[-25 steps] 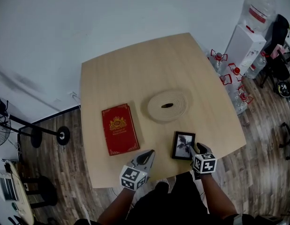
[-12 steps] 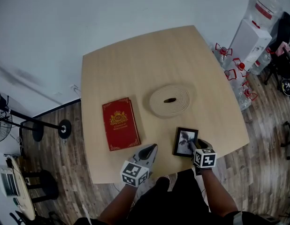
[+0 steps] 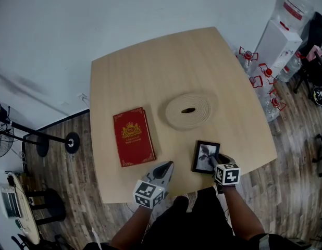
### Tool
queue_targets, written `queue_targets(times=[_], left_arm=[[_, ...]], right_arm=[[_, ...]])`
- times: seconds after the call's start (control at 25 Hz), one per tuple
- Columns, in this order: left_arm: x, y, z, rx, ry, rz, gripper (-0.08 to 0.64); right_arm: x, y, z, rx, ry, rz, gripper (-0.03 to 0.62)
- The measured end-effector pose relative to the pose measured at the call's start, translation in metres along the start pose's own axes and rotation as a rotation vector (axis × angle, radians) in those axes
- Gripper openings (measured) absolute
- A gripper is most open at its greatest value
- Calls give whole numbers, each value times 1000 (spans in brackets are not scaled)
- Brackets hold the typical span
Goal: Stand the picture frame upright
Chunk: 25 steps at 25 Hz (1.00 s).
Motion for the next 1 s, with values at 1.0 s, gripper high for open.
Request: queue_targets(times=[1.0], left_arm=[[-11, -2, -2, 2, 16, -9, 3]], right_arm=[[-29, -19, -32, -103, 126, 34, 64]])
Point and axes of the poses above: the fingertips, and each gripper's own axes: x forward along the fingers, y to its right, z out of its underside, the point moved 2 cm from there along -x, backward along the fingers, and after that the axes turned 9 degrees about x, right-handed, at the moved point
